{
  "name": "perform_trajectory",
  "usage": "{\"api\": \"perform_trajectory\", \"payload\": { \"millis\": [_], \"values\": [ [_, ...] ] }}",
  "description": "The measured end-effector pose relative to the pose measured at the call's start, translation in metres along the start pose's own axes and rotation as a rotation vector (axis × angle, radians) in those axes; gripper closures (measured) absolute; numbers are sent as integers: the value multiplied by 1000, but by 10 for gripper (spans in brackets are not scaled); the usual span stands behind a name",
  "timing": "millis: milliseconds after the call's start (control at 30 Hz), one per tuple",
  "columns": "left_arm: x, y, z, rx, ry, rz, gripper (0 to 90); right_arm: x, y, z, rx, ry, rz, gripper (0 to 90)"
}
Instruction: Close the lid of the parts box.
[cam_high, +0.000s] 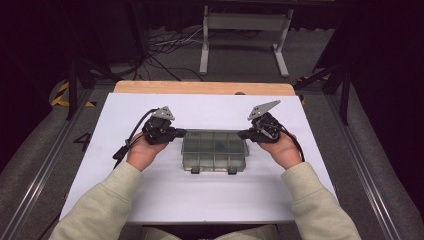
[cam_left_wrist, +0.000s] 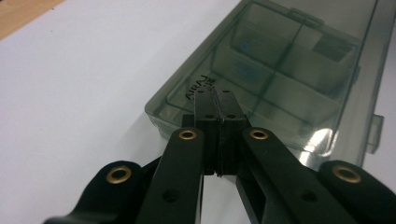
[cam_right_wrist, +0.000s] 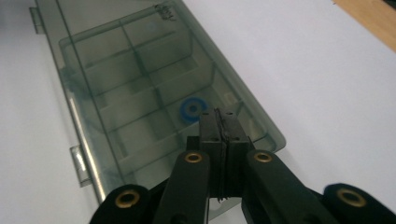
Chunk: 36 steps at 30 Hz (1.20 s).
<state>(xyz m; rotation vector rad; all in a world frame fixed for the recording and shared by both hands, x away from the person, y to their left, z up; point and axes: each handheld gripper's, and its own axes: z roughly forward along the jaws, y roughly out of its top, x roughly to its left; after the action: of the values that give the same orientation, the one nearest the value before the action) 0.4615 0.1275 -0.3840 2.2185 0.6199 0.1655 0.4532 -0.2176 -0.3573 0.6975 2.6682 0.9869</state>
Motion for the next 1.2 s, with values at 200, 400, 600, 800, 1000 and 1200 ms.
{"api": "perform_trajectory", "payload": {
  "millis": [200, 400, 600, 800, 1000, 1200],
  "values": [
    [-4, -1, -2, 35, -33, 17, 895, 8, 0, 0, 53, 28, -28, 900],
    [-9, -1, -1, 73, -56, 36, 895, 14, 0, 2, 98, 50, -38, 900],
    [-14, -1, 2, 109, -80, 54, 895, 17, -2, 5, 123, 64, -39, 899],
    [-16, -1, 4, 134, -96, 63, 895, 19, -5, 7, 147, 86, -36, 899],
    [-17, -1, 6, 167, -109, 78, 895, 21, -6, 10, 166, 104, -38, 898],
    [-20, -1, 9, 192, -120, 90, 895, 24, -7, 13, 191, 116, -43, 895]
  ]
}}
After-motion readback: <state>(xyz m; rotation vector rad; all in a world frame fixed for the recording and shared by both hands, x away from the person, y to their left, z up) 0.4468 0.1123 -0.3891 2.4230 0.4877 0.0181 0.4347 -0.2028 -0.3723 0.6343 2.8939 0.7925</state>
